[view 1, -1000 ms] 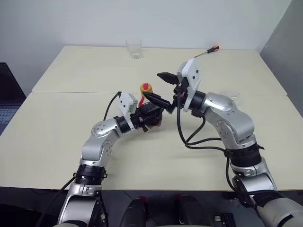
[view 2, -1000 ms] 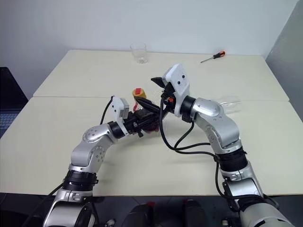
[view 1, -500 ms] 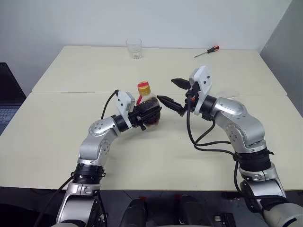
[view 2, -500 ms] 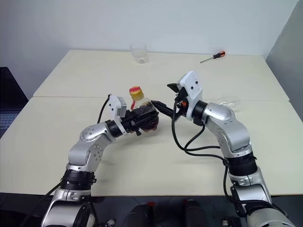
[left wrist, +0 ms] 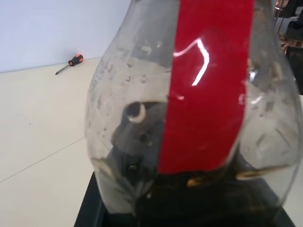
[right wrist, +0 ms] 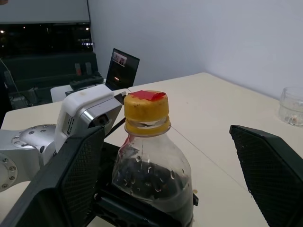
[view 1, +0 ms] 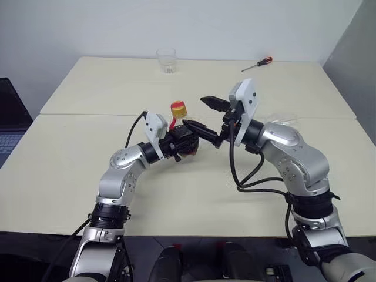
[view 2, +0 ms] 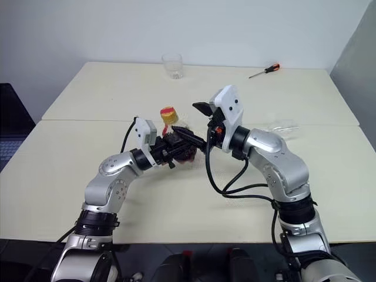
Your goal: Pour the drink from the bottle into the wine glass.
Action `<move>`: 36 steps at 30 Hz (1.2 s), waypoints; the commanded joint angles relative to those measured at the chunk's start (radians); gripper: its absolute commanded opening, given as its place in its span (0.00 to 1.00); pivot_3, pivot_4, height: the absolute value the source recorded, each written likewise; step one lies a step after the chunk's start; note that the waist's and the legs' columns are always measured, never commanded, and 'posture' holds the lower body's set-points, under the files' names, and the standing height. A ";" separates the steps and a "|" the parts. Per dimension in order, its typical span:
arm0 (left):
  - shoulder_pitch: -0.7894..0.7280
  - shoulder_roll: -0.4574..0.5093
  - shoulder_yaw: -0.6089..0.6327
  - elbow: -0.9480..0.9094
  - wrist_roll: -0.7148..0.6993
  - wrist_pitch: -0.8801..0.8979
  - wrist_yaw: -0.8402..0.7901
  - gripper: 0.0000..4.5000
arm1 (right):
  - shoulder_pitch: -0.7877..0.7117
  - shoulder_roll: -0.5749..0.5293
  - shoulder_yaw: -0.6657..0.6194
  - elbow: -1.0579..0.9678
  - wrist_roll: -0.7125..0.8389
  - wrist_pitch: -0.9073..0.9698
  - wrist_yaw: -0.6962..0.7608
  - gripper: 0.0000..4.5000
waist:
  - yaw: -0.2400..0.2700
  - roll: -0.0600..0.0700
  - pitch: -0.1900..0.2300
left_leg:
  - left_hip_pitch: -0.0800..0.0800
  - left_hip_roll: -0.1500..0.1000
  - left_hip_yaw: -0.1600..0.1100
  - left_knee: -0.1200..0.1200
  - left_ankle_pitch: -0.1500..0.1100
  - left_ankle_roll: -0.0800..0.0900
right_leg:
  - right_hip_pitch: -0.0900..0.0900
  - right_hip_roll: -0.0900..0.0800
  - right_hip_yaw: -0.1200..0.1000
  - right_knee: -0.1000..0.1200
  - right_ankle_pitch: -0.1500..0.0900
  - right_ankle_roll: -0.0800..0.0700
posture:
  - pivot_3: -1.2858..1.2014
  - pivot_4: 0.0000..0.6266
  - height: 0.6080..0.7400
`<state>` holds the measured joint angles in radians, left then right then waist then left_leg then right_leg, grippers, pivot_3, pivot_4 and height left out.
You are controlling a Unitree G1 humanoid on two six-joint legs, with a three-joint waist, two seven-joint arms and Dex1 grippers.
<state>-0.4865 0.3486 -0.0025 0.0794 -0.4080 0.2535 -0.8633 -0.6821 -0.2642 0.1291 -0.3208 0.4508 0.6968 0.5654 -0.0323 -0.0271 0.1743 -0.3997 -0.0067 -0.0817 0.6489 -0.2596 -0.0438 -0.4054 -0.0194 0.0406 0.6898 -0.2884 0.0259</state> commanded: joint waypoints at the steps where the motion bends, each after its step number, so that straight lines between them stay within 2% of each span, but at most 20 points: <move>1: -0.027 0.002 0.010 -0.034 -0.006 -0.027 -0.006 0.37 | -0.033 0.021 0.011 -0.024 -0.007 -0.012 -0.018 1.00 | 0.000 0.000 0.000 | 0.000 0.000 0.000 0.000 0.000 0.000 | 0.000 0.000 0.000 0.000 0.000 0.000 | 0.52 0.24 1.00; 18: 0.001 0.005 0.002 -0.068 -0.013 -0.017 -0.012 0.37 | -0.117 0.122 0.052 0.101 -0.094 -0.116 -0.049 1.00 | 0.000 0.000 0.000 | 0.000 0.000 0.000 0.000 0.000 0.000 | 0.000 0.000 0.000 0.000 0.000 0.000 | 0.52 0.24 1.00; 36: -0.012 -0.004 0.002 -0.062 -0.013 -0.022 -0.014 0.37 | -0.087 0.058 0.047 0.097 -0.139 -0.132 -0.028 1.00 | -0.001 0.000 0.000 | 0.000 0.000 0.000 0.000 0.000 0.000 | 0.000 0.000 0.000 0.000 0.000 0.000 | 0.52 0.24 1.00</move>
<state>-0.4788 0.3469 -0.0072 0.0767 -0.4082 0.2536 -0.8750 -0.7648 -0.1969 0.1870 -0.1923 0.3230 0.5894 0.5389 -0.0329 -0.0270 0.1743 -0.3995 -0.0066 -0.0817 0.6486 -0.2596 -0.0438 -0.4056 -0.0194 0.0406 0.6899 -0.2884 0.0259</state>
